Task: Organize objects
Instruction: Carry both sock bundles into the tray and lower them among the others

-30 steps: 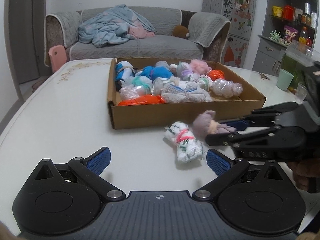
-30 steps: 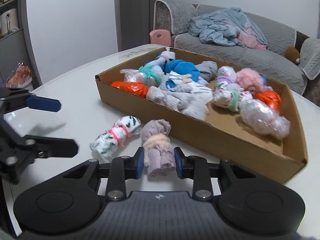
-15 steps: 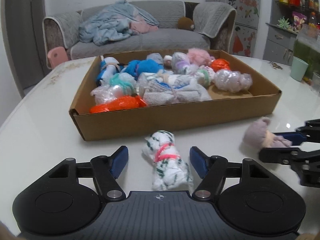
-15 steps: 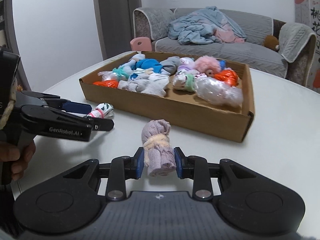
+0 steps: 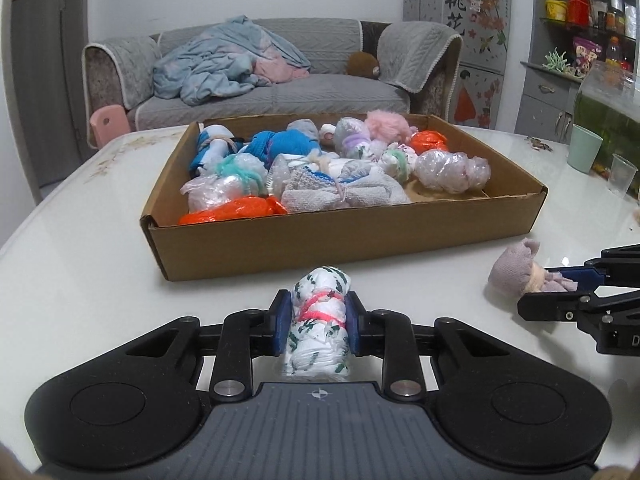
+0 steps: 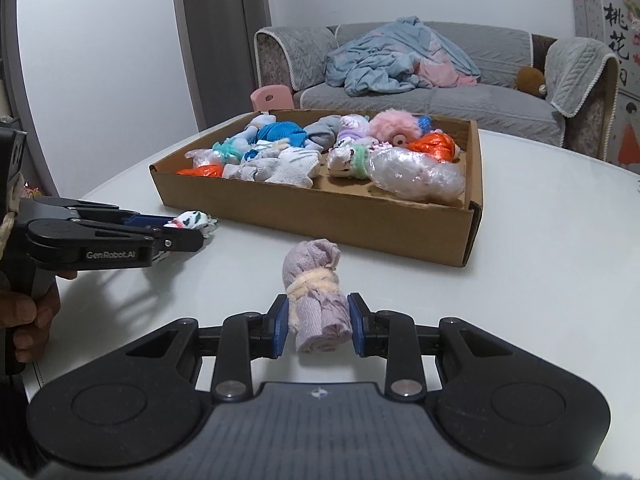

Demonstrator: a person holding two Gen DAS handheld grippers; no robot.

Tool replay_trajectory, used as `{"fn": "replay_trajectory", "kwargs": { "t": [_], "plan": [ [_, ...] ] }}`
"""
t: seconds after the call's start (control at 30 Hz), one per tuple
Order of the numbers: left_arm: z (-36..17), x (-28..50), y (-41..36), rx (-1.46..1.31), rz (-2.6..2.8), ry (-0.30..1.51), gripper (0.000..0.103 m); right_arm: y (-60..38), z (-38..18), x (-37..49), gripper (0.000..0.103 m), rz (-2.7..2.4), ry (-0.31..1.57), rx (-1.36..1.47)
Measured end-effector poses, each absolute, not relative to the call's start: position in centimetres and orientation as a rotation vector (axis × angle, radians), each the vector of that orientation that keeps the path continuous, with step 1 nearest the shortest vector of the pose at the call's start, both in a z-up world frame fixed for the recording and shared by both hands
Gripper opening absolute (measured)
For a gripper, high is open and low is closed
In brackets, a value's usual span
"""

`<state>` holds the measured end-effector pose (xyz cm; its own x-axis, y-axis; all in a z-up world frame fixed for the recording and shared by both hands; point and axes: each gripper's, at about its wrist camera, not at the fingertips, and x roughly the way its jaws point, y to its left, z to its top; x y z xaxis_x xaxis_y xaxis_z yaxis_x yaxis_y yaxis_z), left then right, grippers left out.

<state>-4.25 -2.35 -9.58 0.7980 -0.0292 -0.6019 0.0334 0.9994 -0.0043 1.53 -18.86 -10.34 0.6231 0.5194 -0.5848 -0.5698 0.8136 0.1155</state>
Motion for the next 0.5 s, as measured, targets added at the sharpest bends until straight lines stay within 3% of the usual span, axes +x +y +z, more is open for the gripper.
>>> {"fn": "replay_trajectory", "kwargs": {
  "t": [0.5],
  "plan": [
    [-7.9,-8.4,0.9,-0.026,-0.008,0.604,0.033,-23.6,-9.3,0.5,0.028,0.575,0.621,-0.046]
  ]
}}
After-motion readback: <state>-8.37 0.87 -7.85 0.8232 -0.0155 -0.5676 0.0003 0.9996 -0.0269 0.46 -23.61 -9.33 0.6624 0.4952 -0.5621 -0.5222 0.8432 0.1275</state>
